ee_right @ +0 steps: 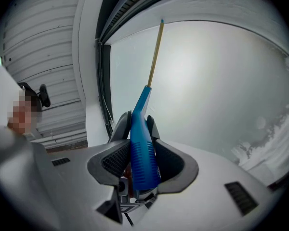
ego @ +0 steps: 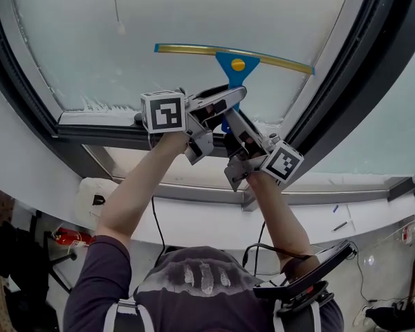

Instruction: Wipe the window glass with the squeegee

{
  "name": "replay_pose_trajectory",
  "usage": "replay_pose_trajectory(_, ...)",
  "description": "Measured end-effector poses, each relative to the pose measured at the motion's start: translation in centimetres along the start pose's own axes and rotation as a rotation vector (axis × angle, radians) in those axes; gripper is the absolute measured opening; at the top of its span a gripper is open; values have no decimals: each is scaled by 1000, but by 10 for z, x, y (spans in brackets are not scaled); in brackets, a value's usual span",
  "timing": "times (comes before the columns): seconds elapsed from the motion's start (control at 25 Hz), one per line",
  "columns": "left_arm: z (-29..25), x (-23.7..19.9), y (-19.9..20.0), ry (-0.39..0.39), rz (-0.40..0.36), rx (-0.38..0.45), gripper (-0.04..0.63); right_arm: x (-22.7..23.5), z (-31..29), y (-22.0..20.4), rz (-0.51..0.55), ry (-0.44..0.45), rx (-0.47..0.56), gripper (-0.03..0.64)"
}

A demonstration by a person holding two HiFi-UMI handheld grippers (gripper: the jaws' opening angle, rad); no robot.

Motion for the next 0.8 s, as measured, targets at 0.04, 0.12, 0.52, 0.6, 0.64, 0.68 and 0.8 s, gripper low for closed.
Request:
replay_pose_trajectory(0.04,1,2,-3,-4,22,5,147,-1,1,-2,-5,1,-1,147)
replay_pose_trajectory(0.12,4,4,-7,-2,27,9,147,-1,4,-6,-16,3,-6,147)
replay_pose_trajectory(0.52,12,-3,-16,54,-19,26,147,9,10,-16,-69,21,-41,147)
replay_pose_trajectory(0.6,15,-1,-19,59,-21,43,146,8,10,-17,-67,30,-57,147)
replay_pose_trajectory(0.64,16,-1,-20,63,-24,53,146,8,10,-18,-61,33,-66,147)
replay_pose_trajectory(0.68,17,-1,-22,66,-27,61,146,8,10,-18,-55,39,-74,147)
replay_pose_trajectory(0.8,19,0,-22,70,-52,77,146,8,8,-18,-34,70,-88,147)
Point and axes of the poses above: the fingertips, and each gripper's own axes: z backward along the fingers, x to its right, y out of its top, the point moved 9 cm from there along z, backward along the fingers, and after that the axes turned 1 degree about x, right-handed, at the moved point
